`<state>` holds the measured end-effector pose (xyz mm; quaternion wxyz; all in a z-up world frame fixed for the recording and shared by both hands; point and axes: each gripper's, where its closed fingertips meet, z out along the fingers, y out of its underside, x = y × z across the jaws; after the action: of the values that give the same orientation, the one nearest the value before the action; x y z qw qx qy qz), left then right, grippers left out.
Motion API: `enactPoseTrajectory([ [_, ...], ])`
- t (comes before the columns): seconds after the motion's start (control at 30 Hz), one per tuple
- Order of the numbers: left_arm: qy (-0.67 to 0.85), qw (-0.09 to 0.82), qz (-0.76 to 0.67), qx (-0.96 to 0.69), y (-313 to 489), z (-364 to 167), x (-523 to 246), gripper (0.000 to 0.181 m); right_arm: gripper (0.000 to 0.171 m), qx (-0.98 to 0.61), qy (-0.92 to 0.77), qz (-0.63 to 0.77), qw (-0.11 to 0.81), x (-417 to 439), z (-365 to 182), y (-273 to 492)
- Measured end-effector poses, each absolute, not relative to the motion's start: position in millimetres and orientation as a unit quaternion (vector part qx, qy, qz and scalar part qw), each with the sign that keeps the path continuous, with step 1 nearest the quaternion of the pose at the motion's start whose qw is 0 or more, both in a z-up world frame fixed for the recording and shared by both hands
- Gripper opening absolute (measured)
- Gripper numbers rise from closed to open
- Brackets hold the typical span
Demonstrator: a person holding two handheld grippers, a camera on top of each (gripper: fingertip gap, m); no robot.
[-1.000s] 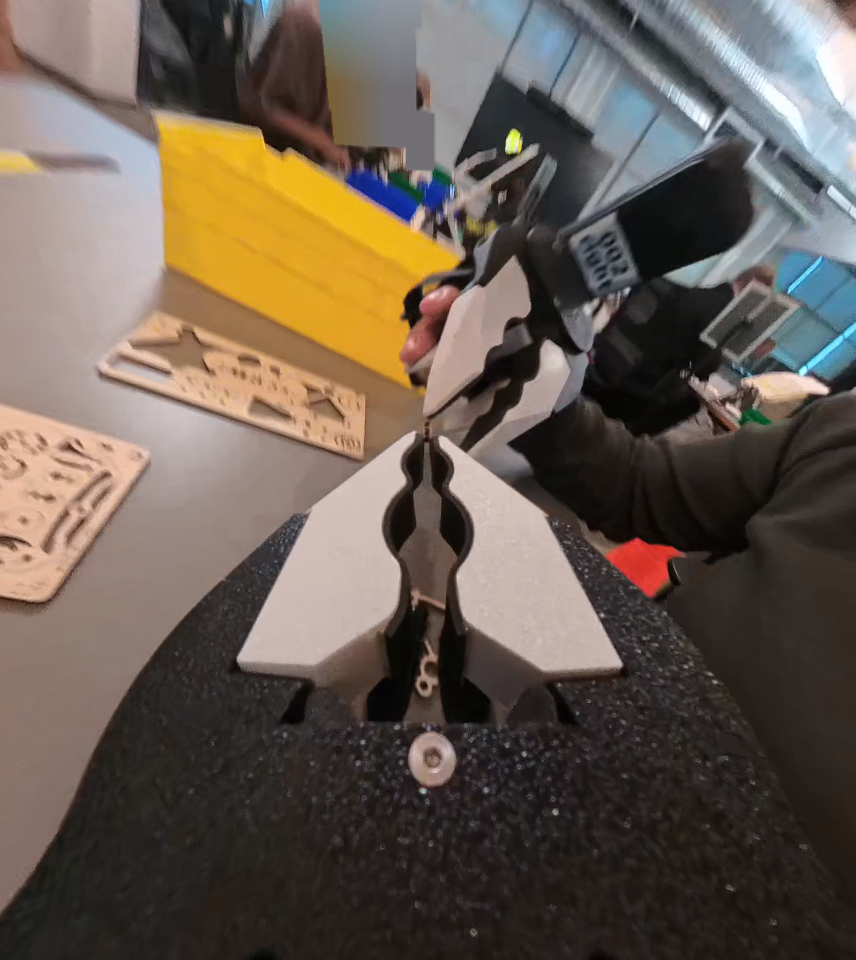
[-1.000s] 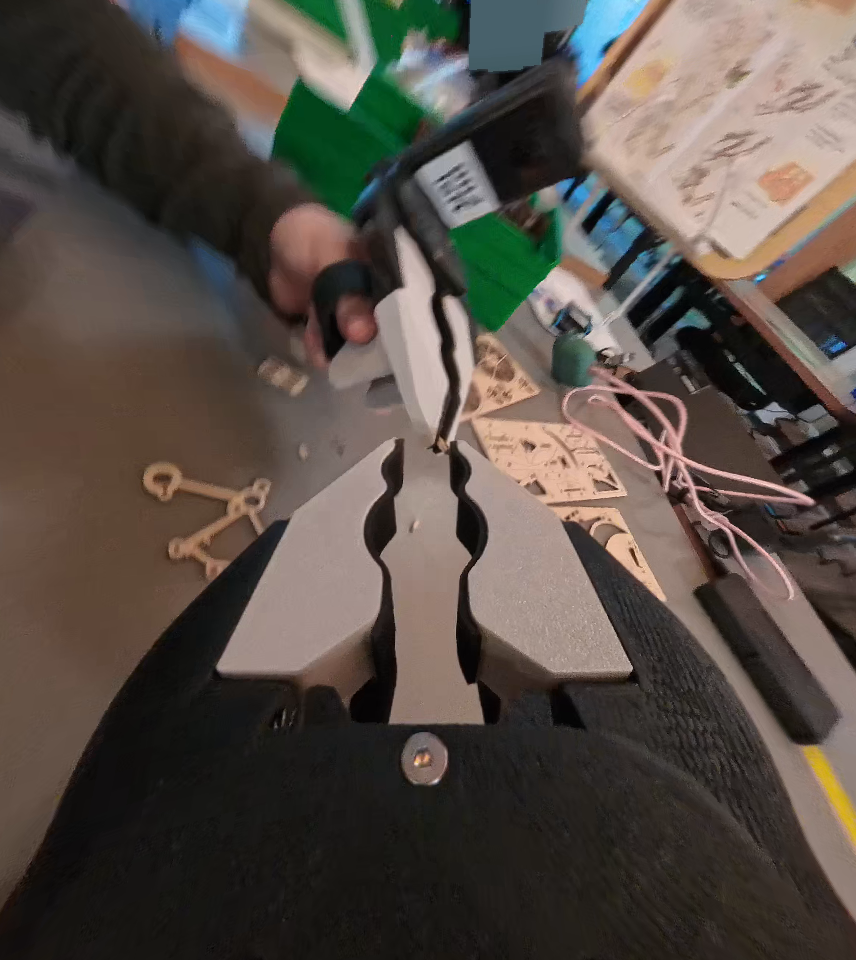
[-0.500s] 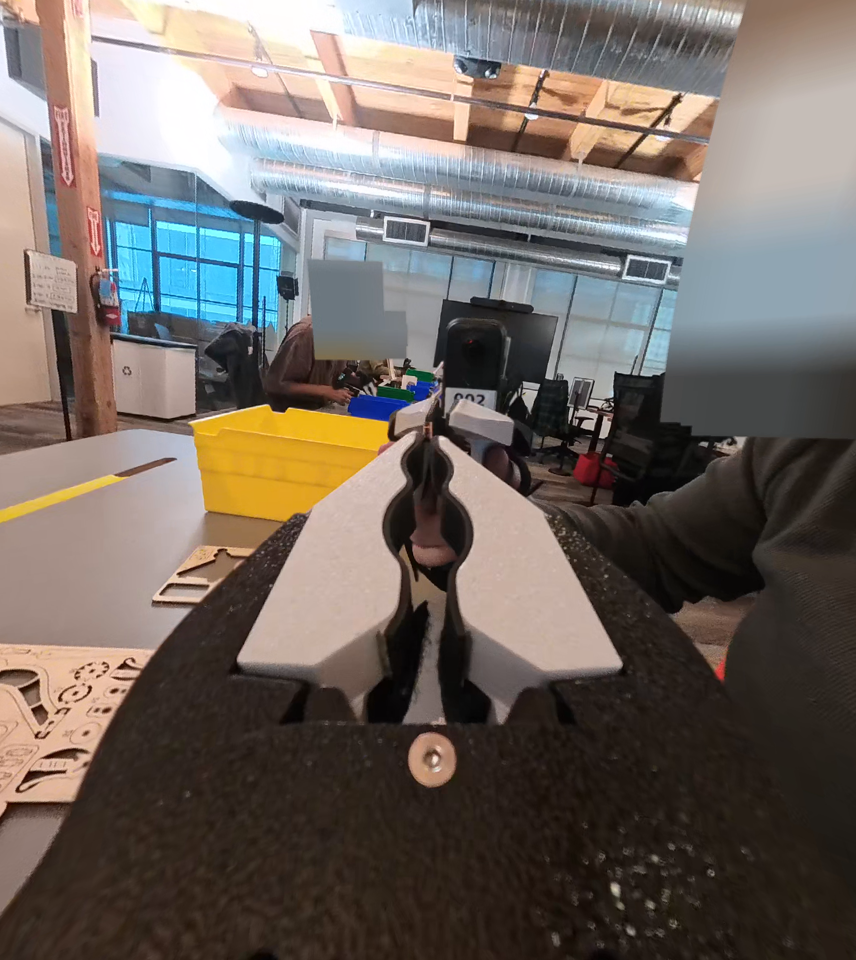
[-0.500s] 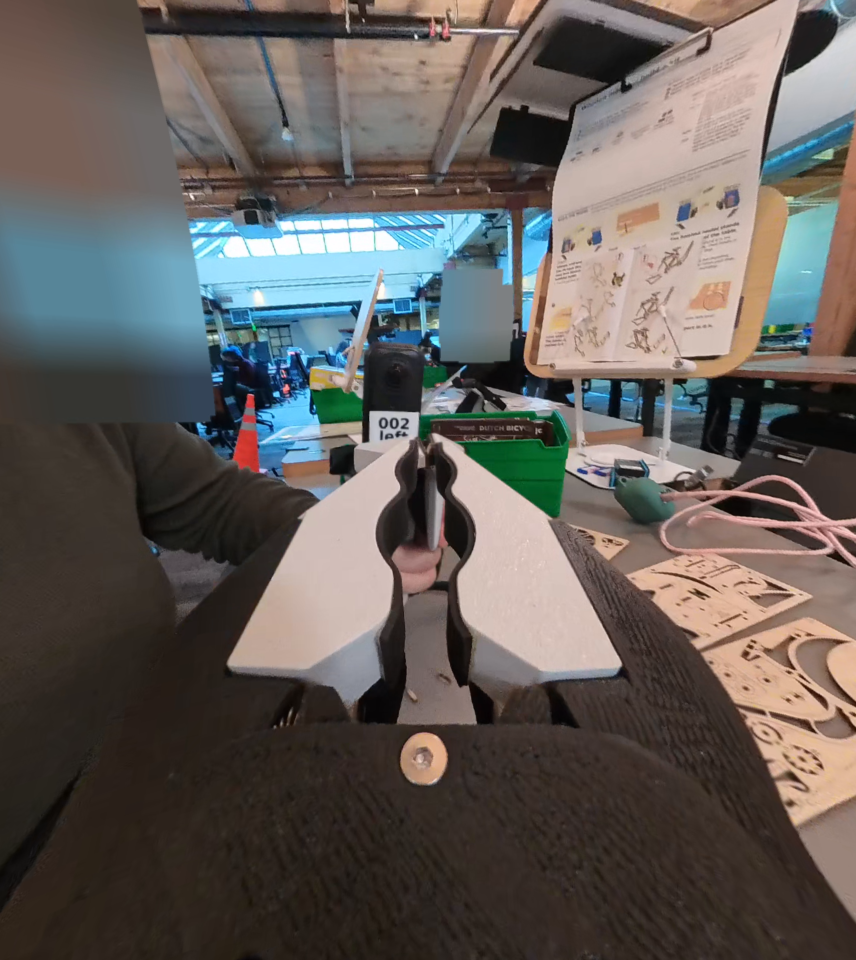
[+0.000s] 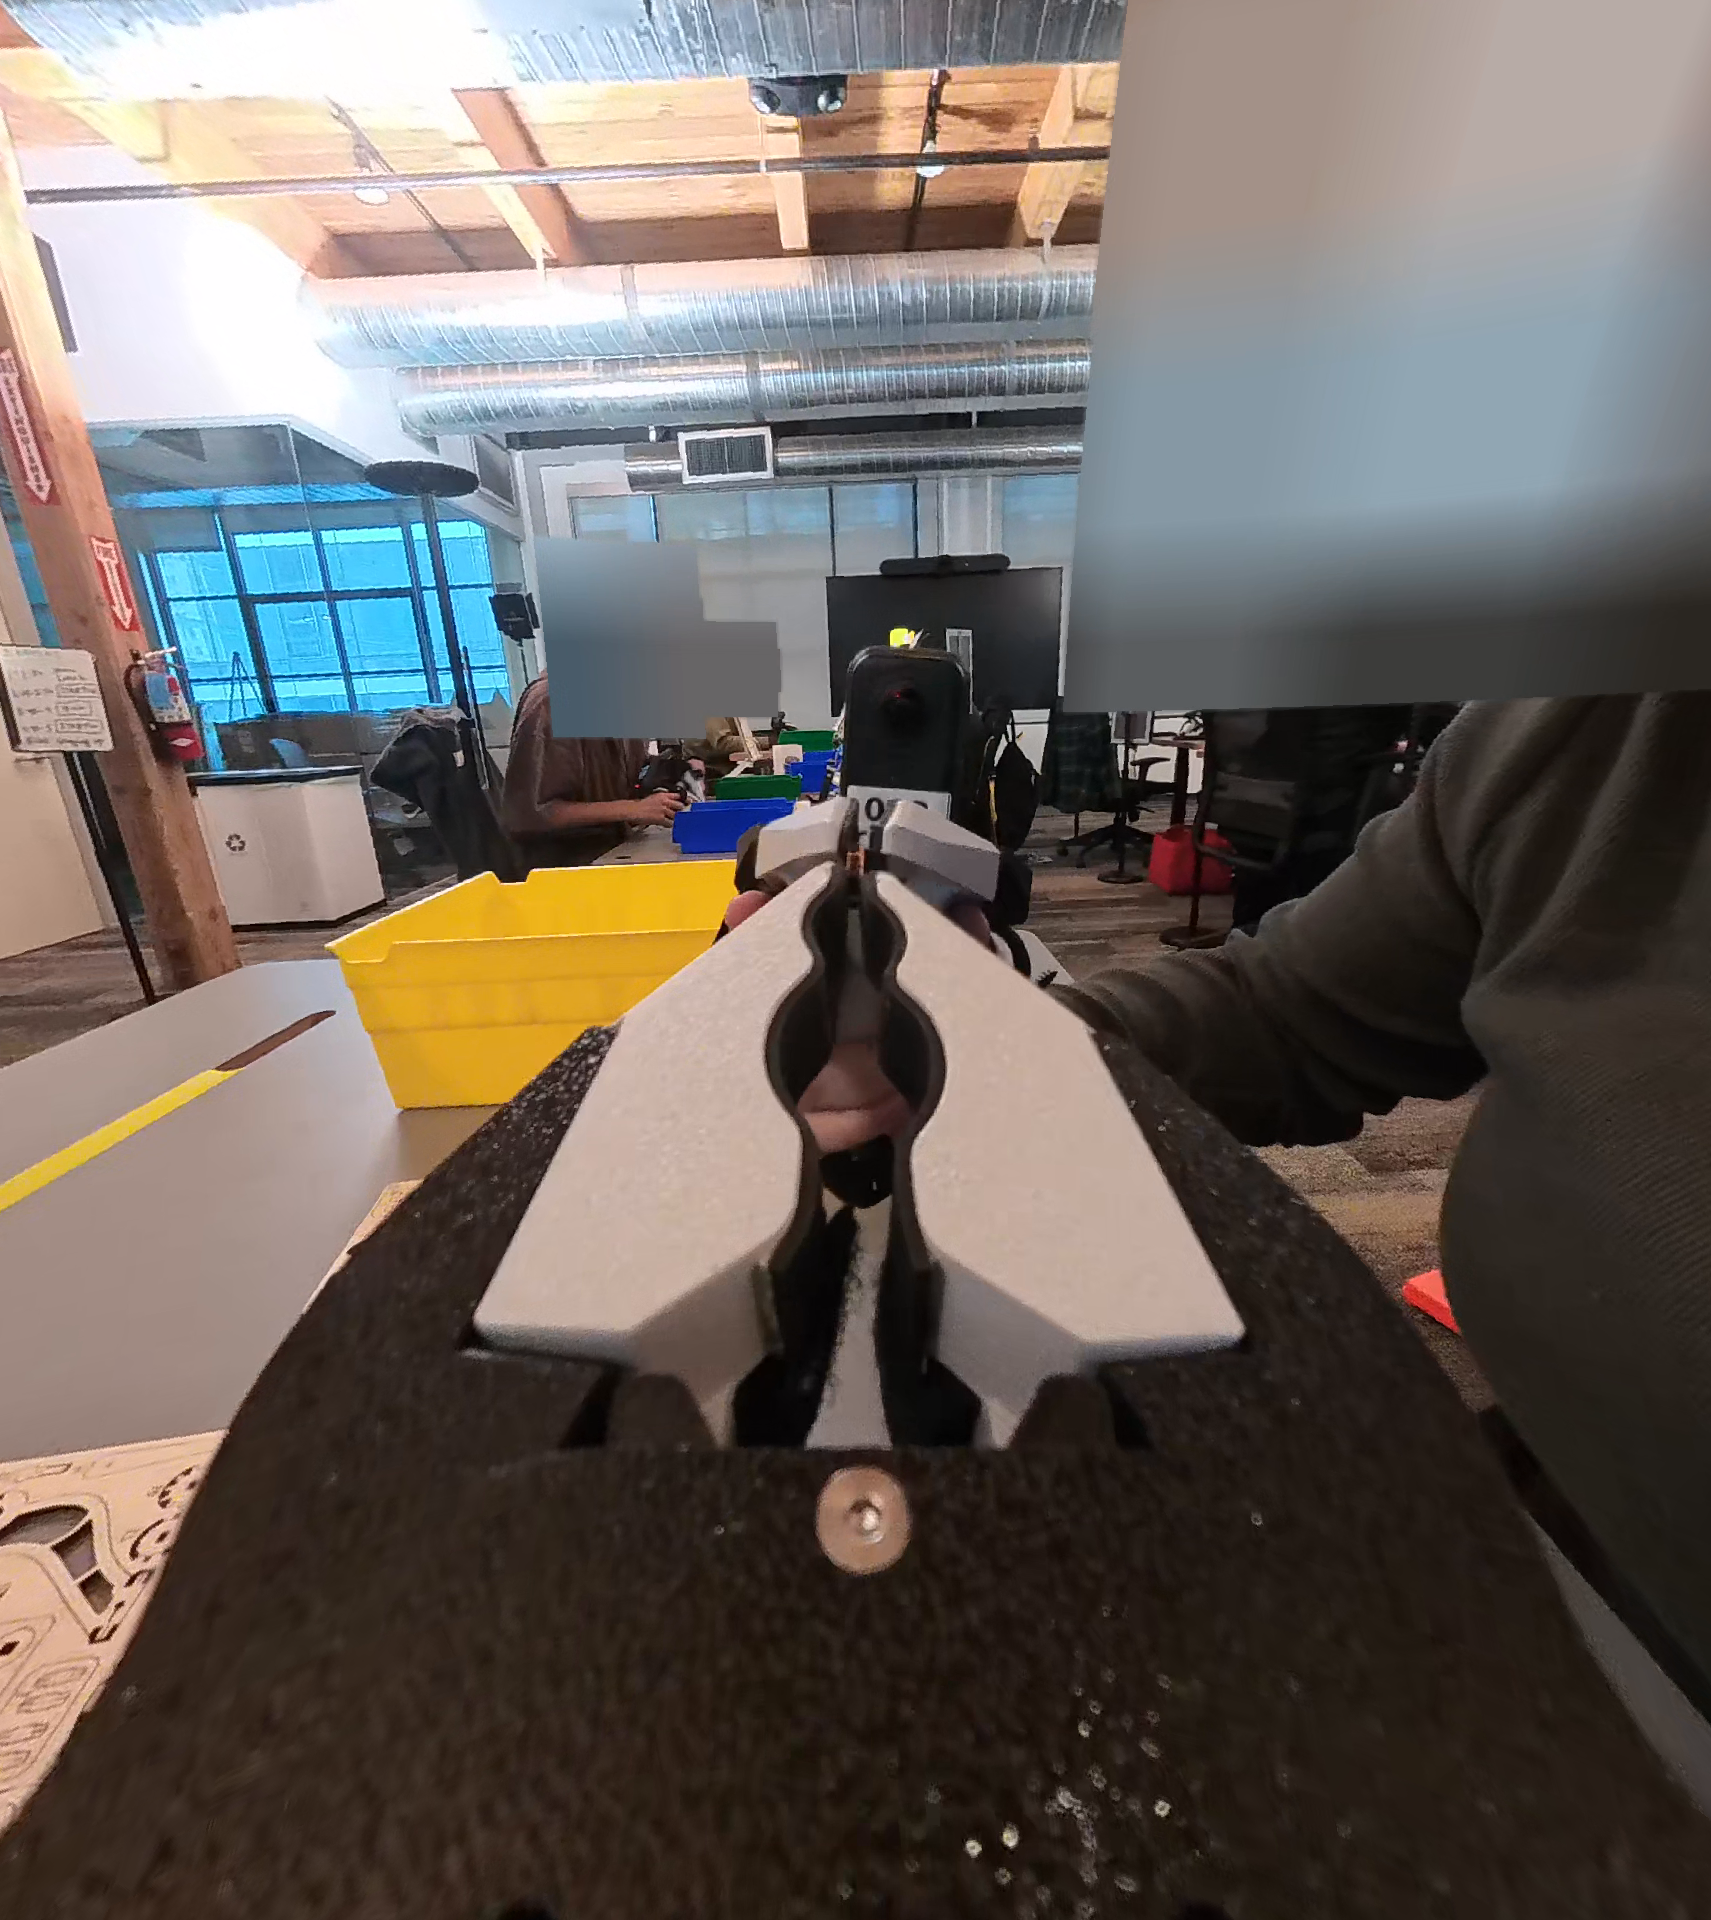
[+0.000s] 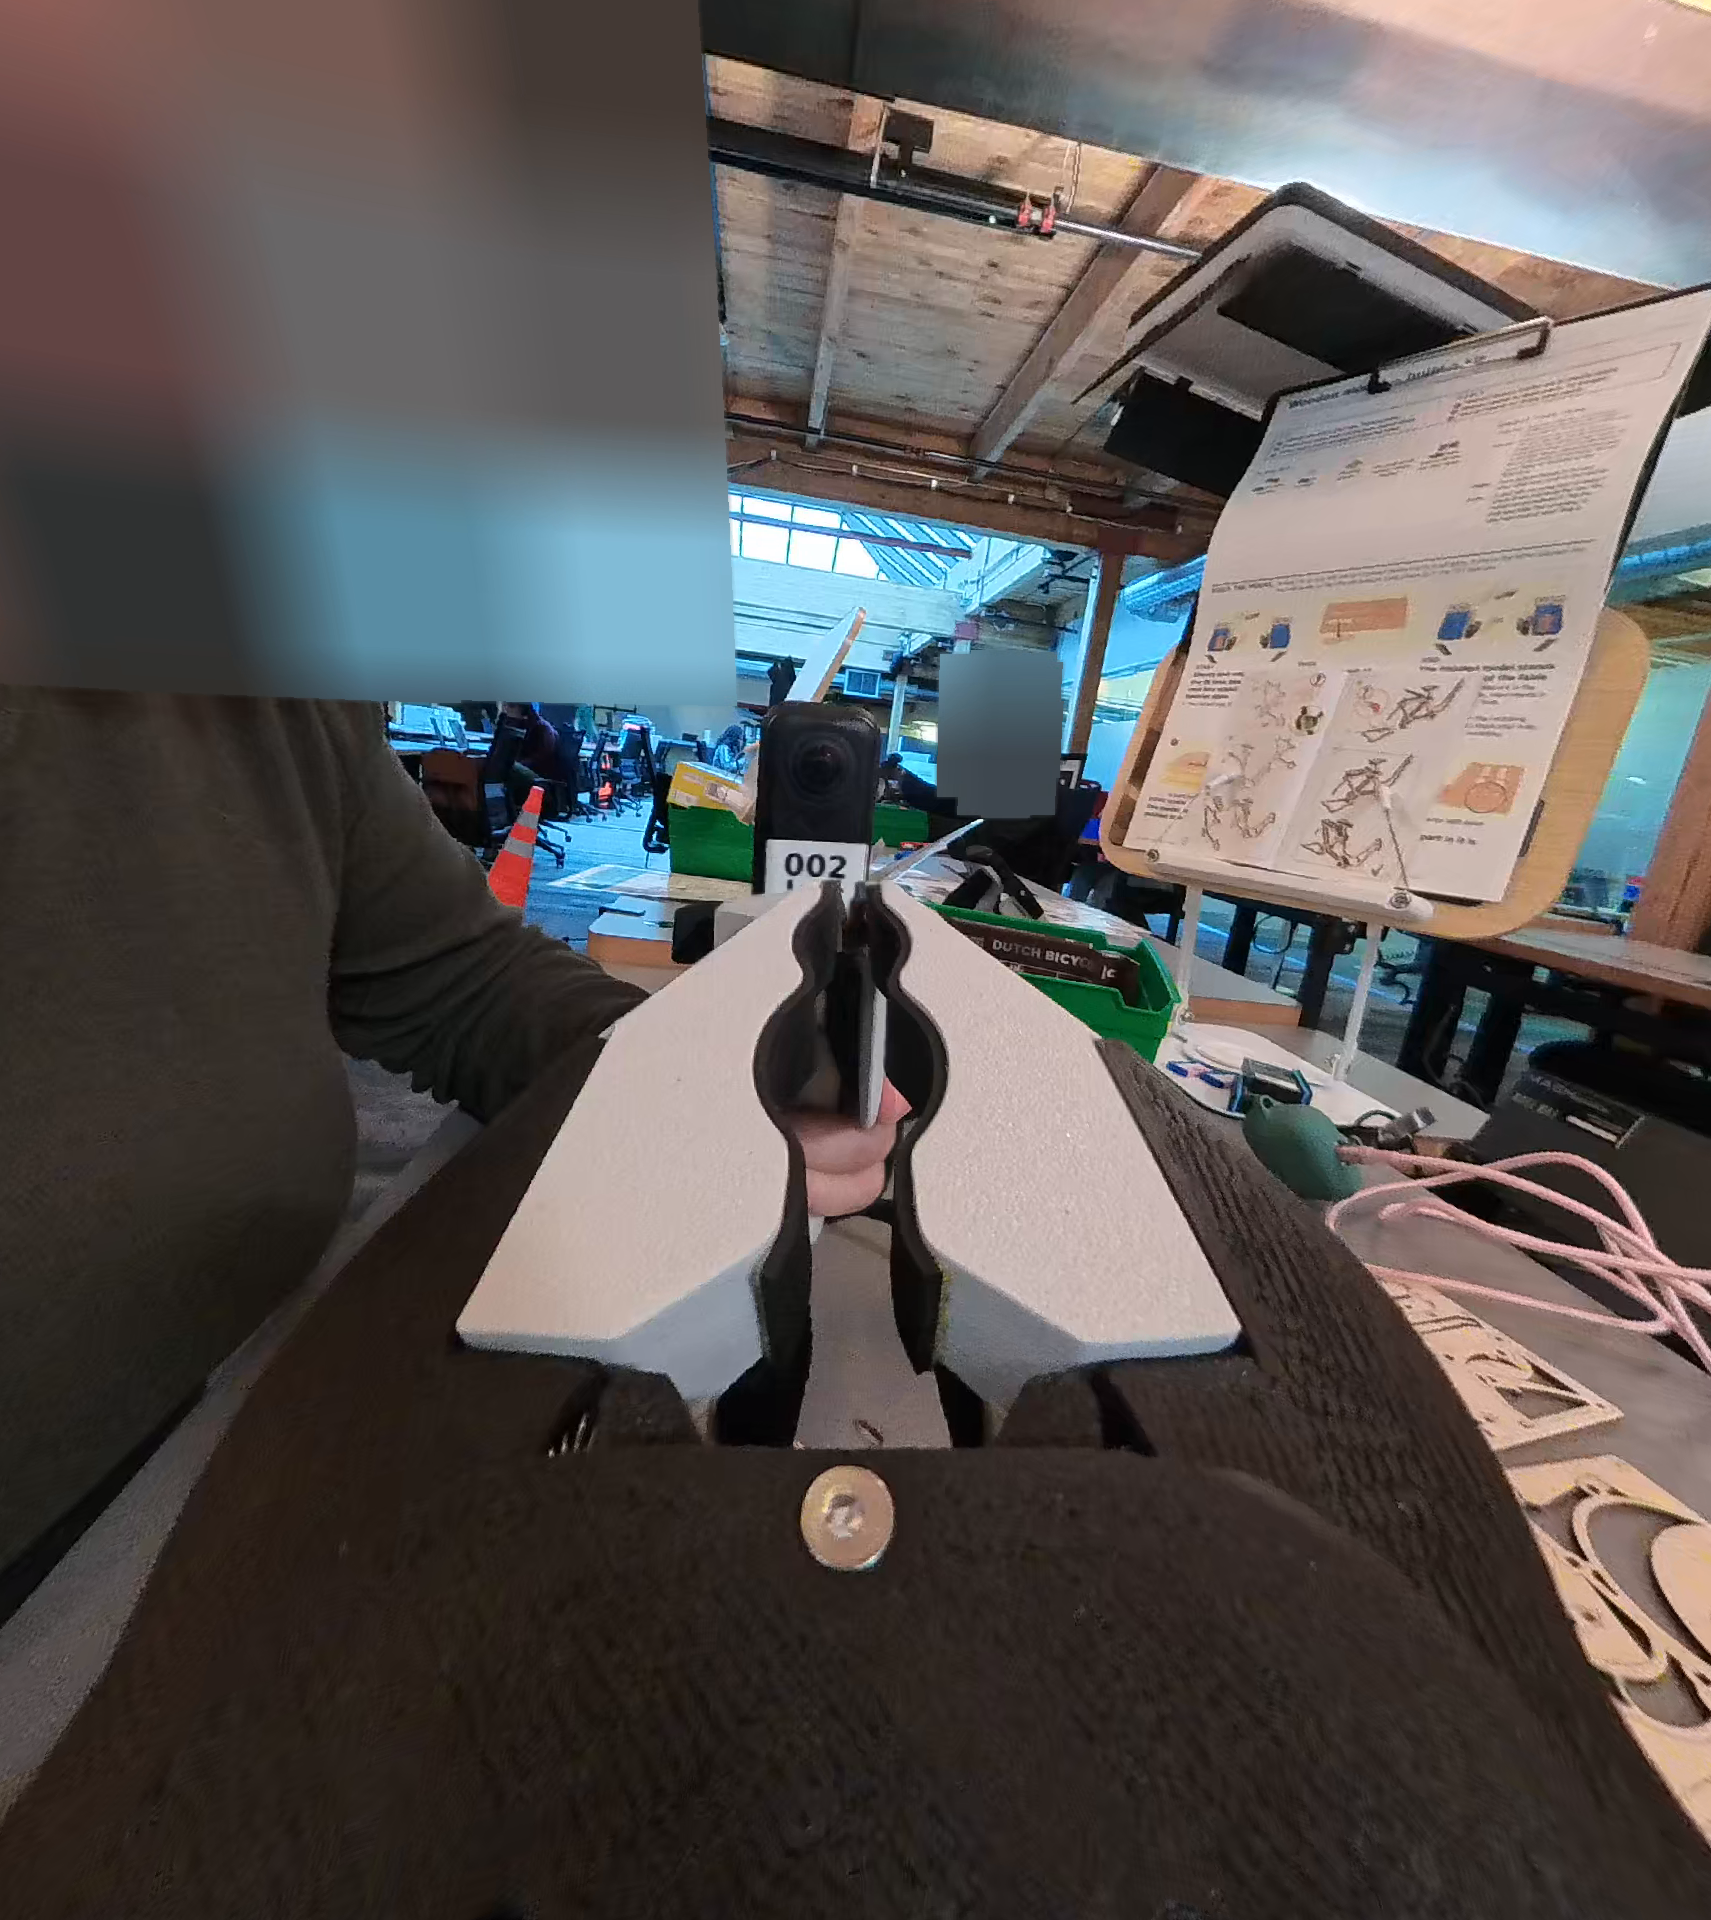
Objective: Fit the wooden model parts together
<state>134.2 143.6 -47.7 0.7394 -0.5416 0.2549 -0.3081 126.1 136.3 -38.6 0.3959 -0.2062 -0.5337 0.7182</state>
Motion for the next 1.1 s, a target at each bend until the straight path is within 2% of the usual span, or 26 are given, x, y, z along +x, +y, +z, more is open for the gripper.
enactPoseTrajectory([
  [0.5, 0.288, 0.741, -0.293, -0.532, 136, -44, 145, 0.000, 0.001, -0.167, -0.536, 0.726, 0.396, 135, -36, 127],
  [0.83, 0.329, 0.748, -0.224, -0.531, 126, -32, 162, 0.000, 0.001, -0.118, -0.511, 0.779, 0.345, 154, -23, 117],
  [1.1, 0.307, 0.737, -0.276, -0.535, 130, -37, 157, 0.000, 0.001, -0.136, -0.525, 0.762, 0.354, 147, -29, 121],
])
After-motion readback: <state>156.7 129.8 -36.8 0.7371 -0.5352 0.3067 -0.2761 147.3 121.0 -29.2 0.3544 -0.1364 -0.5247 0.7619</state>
